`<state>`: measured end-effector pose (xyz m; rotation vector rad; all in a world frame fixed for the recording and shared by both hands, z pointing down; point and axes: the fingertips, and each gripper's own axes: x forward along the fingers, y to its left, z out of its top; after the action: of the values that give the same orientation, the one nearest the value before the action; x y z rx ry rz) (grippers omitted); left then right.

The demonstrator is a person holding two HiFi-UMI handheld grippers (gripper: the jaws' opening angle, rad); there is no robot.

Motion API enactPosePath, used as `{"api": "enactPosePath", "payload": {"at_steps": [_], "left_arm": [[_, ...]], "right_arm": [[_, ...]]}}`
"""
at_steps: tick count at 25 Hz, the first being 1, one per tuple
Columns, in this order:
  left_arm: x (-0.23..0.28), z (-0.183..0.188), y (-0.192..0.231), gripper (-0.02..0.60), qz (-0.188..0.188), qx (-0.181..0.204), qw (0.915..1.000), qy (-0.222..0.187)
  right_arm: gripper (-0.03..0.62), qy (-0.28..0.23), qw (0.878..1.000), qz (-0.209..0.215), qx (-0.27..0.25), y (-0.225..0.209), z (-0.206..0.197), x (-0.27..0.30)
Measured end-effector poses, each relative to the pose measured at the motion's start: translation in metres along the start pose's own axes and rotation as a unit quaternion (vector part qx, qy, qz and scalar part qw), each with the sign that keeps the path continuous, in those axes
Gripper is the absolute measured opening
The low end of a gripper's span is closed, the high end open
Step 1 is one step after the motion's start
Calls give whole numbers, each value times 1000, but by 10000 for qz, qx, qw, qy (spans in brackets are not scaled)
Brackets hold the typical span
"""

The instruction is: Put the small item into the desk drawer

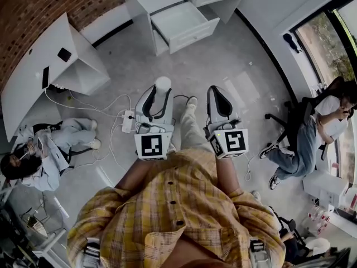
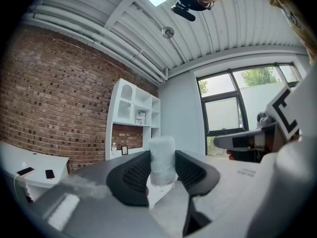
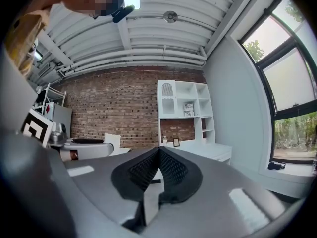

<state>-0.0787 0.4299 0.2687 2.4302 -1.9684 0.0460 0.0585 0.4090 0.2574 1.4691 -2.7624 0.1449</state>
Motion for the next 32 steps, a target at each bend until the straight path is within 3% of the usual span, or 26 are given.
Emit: {"api": "enactPosePath", "payload": {"at_steps": [7, 15, 20, 28, 32], "left_arm": [[82, -6, 26, 164, 44, 97, 9999, 2], [209, 8, 45, 164, 245, -47, 9996, 139], [279, 4, 48, 164, 356, -90, 9989, 302], [356, 0, 49, 164, 495, -65, 9973, 530], [378, -5, 47, 164, 436, 137, 9971, 602]], "right_arm": [[-2, 116, 9999, 88, -35, -42, -2, 76], [-2, 181, 9994, 282, -113, -122, 30, 190], [-2, 244, 9989, 404, 33, -168, 29, 247], [-2, 291, 9975, 606, 204, -221, 29, 310], [-2, 335, 9971, 602, 331, -239, 24, 330]]}}
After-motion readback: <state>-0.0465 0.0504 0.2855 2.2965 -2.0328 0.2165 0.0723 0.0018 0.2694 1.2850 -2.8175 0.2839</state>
